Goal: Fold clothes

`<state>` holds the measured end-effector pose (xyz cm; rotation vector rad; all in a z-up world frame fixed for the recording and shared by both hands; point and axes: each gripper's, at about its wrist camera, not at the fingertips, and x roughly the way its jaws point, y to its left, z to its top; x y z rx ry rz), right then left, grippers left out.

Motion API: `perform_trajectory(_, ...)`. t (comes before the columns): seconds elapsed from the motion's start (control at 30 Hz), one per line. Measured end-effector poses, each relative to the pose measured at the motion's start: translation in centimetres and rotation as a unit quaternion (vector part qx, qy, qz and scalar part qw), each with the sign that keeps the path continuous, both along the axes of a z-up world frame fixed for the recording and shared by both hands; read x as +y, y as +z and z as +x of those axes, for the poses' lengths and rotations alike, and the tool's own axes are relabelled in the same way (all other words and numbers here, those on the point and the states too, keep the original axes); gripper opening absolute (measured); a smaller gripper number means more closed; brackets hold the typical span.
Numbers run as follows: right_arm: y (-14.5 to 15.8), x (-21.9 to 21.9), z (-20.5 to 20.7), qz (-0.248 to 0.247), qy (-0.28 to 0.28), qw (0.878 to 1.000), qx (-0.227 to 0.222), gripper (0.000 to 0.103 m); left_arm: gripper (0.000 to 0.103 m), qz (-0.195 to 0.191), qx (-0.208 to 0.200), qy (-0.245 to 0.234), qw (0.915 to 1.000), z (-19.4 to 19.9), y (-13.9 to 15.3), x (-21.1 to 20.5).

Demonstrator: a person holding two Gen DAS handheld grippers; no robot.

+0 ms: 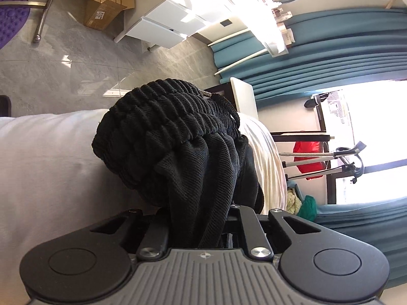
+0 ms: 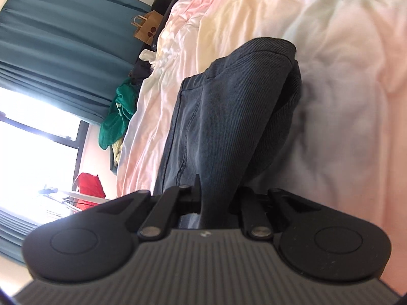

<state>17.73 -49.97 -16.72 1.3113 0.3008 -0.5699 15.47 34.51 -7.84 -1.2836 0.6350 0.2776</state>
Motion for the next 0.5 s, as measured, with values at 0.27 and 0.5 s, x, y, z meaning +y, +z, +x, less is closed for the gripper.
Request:
perform_trajectory(0.27, 0.0, 0.0, -6.8, 0.045, 0.017, 0.999, 0.004, 0.011, 0.015, 0.03, -0.006, -0.022, 0.9993, -9.5, -2.3, 0.9)
perform_trajectory(0.5, -2.1, -0.5, -7.3, 0.073, 0.029, 0.997, -0.002, 0.012, 0.032, 0.084, -0.004, -0.052, 0.9951, -11.6, -1.9, -0.9)
